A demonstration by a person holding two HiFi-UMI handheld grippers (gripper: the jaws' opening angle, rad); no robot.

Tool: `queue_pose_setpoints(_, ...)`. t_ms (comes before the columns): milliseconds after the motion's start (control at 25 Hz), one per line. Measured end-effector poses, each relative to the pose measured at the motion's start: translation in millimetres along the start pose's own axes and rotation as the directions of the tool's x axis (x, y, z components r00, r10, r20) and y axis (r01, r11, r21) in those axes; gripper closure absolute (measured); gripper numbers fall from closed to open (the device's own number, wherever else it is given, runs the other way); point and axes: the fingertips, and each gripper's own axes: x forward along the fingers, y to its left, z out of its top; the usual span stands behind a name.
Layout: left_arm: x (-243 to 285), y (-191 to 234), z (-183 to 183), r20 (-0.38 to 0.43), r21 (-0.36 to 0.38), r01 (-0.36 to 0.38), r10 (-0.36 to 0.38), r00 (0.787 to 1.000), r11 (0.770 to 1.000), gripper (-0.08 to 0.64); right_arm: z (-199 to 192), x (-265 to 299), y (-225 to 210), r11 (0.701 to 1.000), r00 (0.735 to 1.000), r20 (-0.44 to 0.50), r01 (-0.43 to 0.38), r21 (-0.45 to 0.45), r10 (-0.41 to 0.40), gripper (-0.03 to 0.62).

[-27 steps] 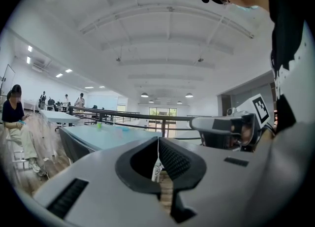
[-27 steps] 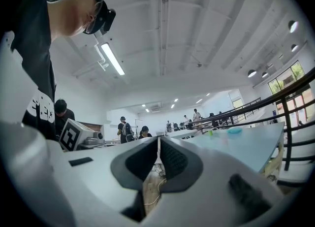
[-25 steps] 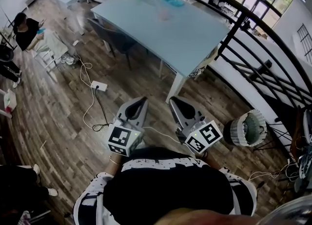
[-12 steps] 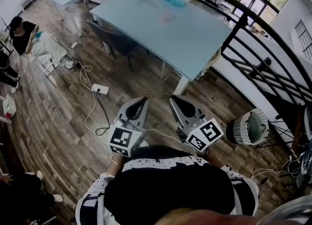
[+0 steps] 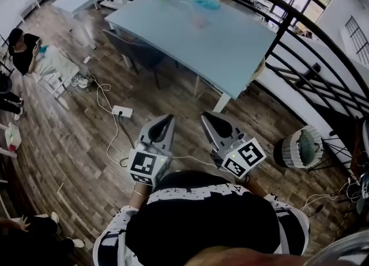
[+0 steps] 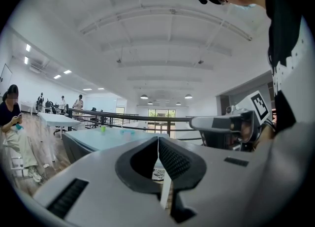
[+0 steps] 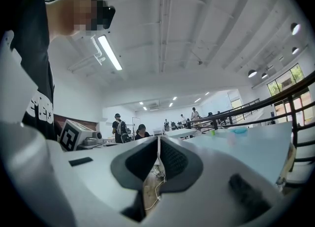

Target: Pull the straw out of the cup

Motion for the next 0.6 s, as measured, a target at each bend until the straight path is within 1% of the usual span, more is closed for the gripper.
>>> queue_pose_setpoints(240,-4,5,-1,0.004,0.045,0.028,-0.028,1.0,0.999,0.545,-7,11,5,1.0,1.0,-0.018,0.017,0.002,-0.017,0.561)
queue_pose_setpoints(440,-6,12,-10,0.002,0.01,0.032,-0.032,0.999,0.999,0.545,-11,19,10,1.0,0.999,-0.037,0.017,-0.005,-0.017,0.561)
queue_pose_setpoints(600,-7,16,-11,0.003,0.001,0.035,-0.035,0.999,0.999,0.545,-14,20,10,1.0,0.998,-0.053,0.03,-0.002,-0.03,0.561)
